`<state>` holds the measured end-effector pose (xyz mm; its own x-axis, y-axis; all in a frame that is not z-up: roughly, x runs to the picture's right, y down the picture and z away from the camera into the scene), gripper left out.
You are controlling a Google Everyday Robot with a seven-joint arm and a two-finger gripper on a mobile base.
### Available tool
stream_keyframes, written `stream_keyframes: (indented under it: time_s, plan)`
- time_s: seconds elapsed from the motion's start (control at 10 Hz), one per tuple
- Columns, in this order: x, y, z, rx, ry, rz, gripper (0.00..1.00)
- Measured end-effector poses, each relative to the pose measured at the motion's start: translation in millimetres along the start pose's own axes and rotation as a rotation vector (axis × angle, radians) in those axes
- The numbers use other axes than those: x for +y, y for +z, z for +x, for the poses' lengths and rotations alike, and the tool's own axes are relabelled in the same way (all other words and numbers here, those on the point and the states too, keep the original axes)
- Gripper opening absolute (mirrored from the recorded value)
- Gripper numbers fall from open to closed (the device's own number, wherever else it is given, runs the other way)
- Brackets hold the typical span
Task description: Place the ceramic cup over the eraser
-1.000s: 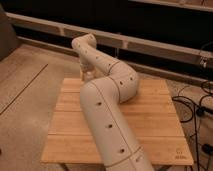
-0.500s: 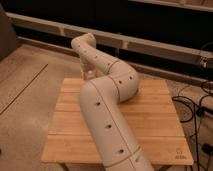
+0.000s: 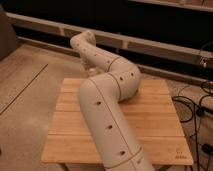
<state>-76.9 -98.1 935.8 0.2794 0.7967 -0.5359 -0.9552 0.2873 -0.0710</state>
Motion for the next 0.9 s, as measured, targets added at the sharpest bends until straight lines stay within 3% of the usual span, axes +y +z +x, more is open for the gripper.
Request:
stream_keyframes:
  time_s: [0.3,0.9]
  plan:
    - [10.9,1.6,4.5,0.000,0.000,-0.029,0.80]
    - [10.7,1.4,4.4,-0.001,0.000,-0.030,0.80]
